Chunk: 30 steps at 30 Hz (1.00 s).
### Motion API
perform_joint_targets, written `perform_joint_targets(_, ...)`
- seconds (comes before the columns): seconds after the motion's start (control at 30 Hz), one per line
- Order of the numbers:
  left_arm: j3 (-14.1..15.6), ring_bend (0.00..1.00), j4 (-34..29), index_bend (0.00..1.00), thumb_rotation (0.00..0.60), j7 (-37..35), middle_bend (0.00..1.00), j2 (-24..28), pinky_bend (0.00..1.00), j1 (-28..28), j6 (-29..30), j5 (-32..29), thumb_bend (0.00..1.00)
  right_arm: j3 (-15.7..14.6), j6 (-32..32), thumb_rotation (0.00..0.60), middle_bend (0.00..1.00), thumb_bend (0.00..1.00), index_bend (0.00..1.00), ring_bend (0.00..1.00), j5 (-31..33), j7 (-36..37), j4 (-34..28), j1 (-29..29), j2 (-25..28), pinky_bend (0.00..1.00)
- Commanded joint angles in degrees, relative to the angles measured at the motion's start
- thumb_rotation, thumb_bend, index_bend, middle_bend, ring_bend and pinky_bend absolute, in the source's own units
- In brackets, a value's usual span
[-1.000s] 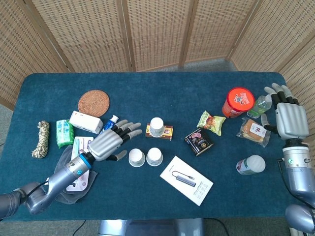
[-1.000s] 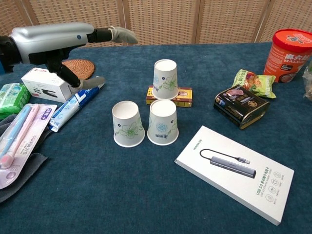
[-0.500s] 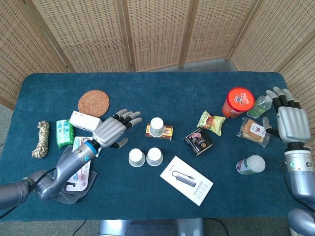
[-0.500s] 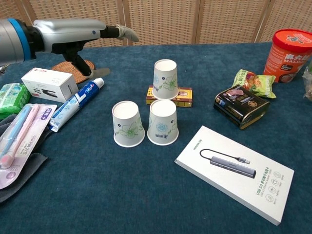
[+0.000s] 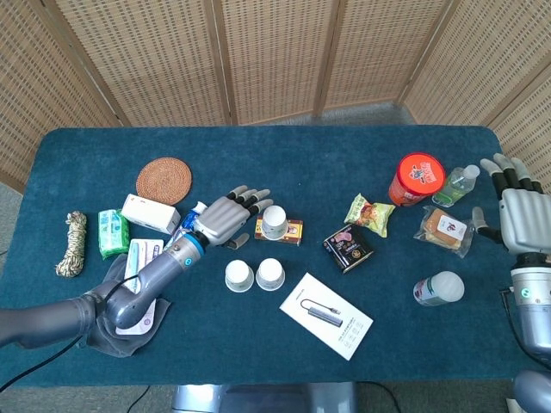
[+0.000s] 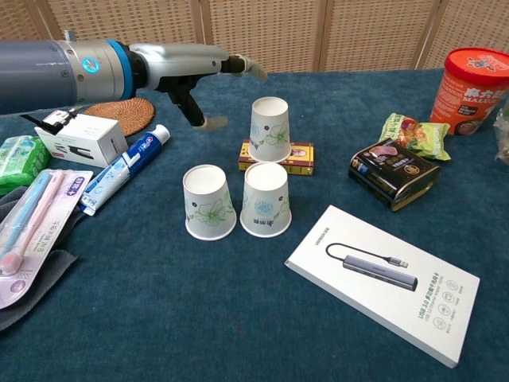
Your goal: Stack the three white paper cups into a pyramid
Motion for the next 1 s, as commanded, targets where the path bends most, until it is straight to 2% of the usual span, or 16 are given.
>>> perform_joint_targets(0.03, -0.51, 0.0, 2.24, 0.0, 0.6, -0.01, 0.0, -2.26, 0.0, -1.46, -1.15, -1.31, 0.5, -0.06, 0.13, 0.6, 0.08, 0.49, 0.12, 0.0, 0.09, 0.2, -0.04, -0.32, 0.28, 0.18)
perform_joint_targets(0.27, -0.6, 0.0, 6.09, 0.0, 0.6, -0.28, 0.0, -5.9, 0.02, -3.59, -2.48, -1.93, 0.5, -0.04, 0.2, 0.6, 0.08, 0.49, 0.12, 0.0, 0.4, 1.05, 0.35, -1.03, 0.84, 0.18)
perform_joint_targets(0.47, -0.78, 0.0, 9.33, 0.02, 0.6, -0.45, 0.0, -8.78, 0.12, -4.78, -2.22, -1.88, 0.5, -0.09, 0.01, 0.6, 0.08, 0.49, 0.12, 0.0, 0.53, 1.39, 0.74, -1.29, 0.9, 0.18)
perform_joint_targets(0.73, -1.0, 0.0, 13.48, 0.25, 0.6, -0.7, 0.0, -11.93, 0.36, -4.98, 0.49, -0.91, 0.5, 0.07, -0.77, 0.6, 0.08, 0.49, 0.12, 0.0, 1.14, 1.94, 1.24, -1.23, 0.76, 0.18)
perform_joint_targets(0.9, -1.21, 0.03, 16.36, 0.38, 0.6, -2.74, 0.01, -14.2, 0.45, -4.76, 2.65, 0.84, 0.51, 0.21, -1.26, 0.6, 0.08, 0.49, 0.12, 0.0, 1.6, 1.78, 1.46, -0.93, 0.58, 0.18)
perform_joint_targets(1.0, -1.08, 0.08, 17.93, 0.41, 0.6, -4.67, 0.06, -15.03, 0.48, -4.77, 3.1, 2.28, 0.52, 0.28, -1.43, 0.6, 0.08, 0.49, 0.12, 0.0, 1.88, 1.5, 1.44, -0.72, 0.42, 0.18)
